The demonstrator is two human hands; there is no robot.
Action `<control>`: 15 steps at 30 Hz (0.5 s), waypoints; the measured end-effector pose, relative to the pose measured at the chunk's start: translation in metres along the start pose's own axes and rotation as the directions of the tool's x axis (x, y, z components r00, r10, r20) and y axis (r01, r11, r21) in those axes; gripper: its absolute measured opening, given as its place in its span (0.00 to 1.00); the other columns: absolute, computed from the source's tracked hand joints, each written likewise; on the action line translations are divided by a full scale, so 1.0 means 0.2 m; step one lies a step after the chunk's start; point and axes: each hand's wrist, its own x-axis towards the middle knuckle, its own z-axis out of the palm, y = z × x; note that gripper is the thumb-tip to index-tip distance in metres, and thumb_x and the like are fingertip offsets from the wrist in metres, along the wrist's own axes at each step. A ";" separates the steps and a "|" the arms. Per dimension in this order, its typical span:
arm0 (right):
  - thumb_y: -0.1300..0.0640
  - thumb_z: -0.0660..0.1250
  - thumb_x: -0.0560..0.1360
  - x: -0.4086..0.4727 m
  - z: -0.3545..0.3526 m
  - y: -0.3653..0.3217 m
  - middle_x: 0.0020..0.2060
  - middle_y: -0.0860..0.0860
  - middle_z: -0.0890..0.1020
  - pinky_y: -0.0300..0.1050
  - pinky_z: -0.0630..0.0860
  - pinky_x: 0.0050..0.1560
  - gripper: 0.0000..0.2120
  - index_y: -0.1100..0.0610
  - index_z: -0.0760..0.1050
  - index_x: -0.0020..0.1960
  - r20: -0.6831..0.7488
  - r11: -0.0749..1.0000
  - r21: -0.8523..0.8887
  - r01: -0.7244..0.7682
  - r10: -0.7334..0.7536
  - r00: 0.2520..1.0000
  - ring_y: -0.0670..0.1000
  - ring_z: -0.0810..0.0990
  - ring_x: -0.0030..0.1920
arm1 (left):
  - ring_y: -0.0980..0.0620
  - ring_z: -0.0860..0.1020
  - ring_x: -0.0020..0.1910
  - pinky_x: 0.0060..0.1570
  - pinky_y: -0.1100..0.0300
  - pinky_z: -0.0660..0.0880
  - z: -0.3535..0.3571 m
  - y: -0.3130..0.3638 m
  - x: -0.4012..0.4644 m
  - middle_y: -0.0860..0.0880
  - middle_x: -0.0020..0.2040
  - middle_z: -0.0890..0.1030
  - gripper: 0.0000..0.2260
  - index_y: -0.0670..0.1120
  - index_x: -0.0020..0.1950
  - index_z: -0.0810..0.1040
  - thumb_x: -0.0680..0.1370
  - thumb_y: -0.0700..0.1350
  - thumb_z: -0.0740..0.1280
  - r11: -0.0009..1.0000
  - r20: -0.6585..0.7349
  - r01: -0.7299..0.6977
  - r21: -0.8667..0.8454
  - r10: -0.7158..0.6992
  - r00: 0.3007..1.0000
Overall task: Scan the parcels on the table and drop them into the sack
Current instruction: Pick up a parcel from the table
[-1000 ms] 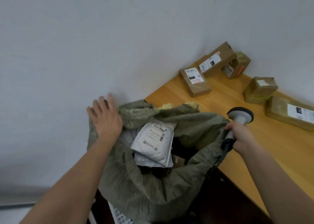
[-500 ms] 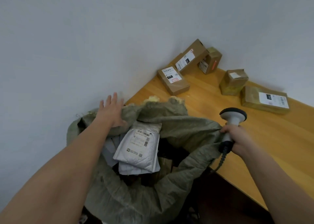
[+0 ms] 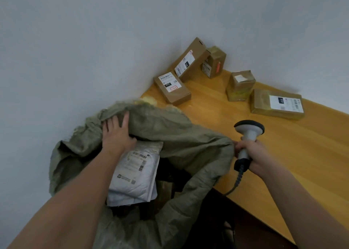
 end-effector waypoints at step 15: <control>0.75 0.60 0.74 0.48 -0.78 -0.62 0.55 0.63 0.79 0.53 0.81 0.48 0.24 0.57 0.67 0.65 0.038 0.990 0.091 0.109 -0.113 0.993 0.60 0.83 0.51 | 0.47 0.75 0.60 0.56 0.53 0.75 -0.28 1.64 0.13 0.48 0.67 0.72 0.17 0.47 0.70 0.71 0.82 0.44 0.58 0.881 0.033 -0.383 -0.278 0.407 0.913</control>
